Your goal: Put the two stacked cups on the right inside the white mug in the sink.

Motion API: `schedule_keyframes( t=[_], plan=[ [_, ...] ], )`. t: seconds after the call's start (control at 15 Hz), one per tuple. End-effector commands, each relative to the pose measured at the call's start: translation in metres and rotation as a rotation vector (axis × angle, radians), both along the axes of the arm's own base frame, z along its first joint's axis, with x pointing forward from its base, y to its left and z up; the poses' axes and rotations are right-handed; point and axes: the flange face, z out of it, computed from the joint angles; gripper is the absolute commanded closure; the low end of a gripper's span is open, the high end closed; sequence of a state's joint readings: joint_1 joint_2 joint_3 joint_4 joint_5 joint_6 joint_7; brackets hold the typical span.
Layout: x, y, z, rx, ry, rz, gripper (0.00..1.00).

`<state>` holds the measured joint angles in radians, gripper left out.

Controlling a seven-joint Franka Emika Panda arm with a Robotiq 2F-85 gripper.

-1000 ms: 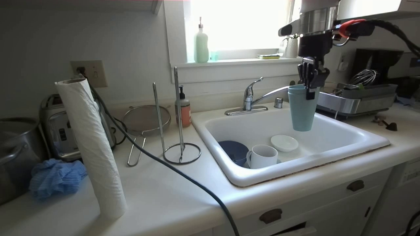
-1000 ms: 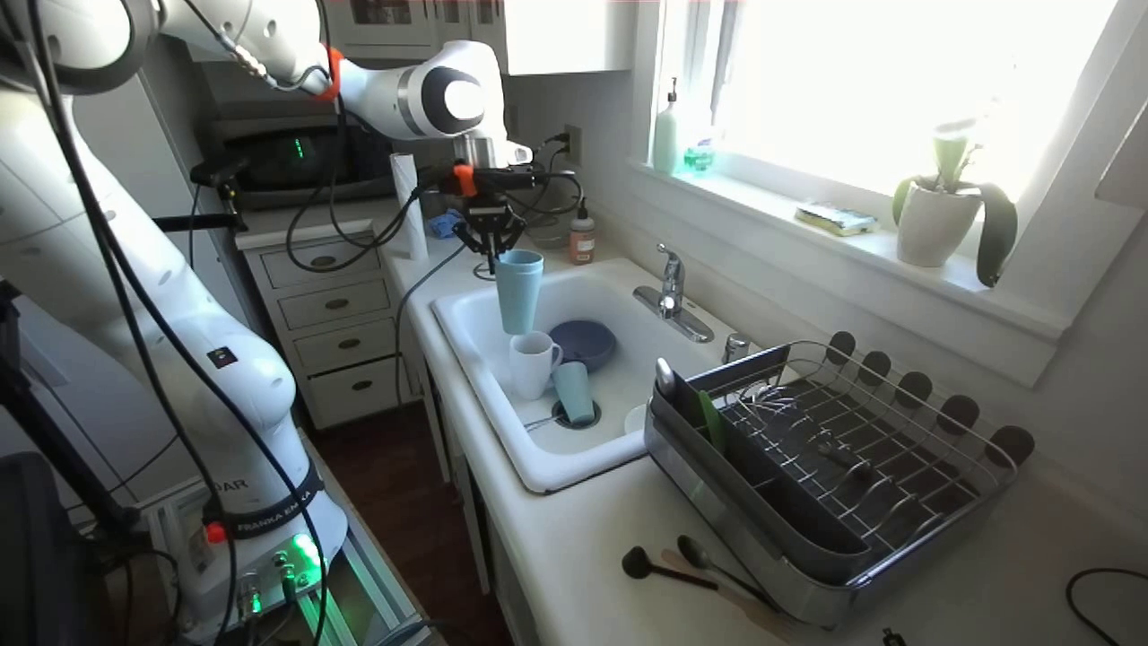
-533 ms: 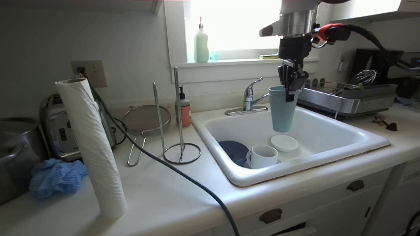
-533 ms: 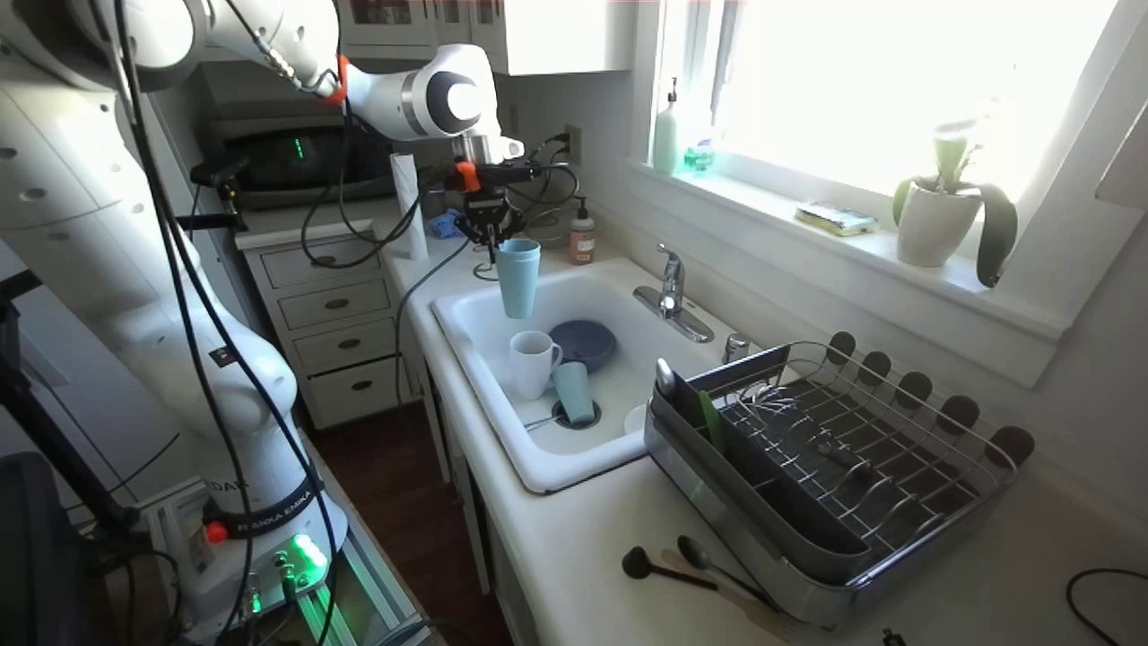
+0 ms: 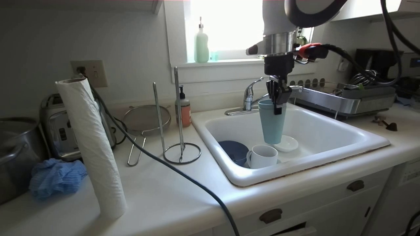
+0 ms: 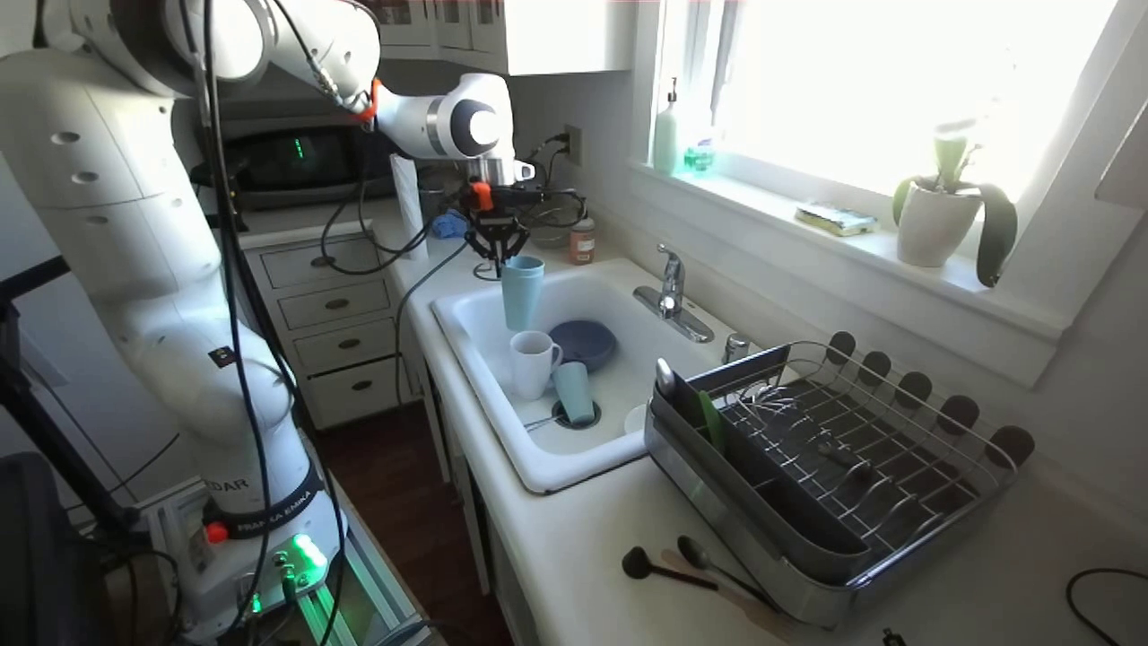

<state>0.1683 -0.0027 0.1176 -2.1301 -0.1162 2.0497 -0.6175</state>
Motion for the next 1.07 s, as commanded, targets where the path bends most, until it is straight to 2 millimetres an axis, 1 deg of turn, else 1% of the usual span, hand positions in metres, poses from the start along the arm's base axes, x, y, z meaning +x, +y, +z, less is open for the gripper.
schedule_keyframes(
  t=[0.0, 0.33, 0.67, 1.0],
  plan=[
    [0.014, -0.001, -0.012, 0.056, -0.008, -0.021, 0.98],
    [0.018, -0.012, -0.038, 0.091, 0.050, -0.074, 0.98],
    [0.024, -0.023, -0.061, 0.067, 0.061, -0.127, 0.98],
    [0.033, -0.028, -0.064, 0.075, 0.009, -0.161, 0.98]
  ],
)
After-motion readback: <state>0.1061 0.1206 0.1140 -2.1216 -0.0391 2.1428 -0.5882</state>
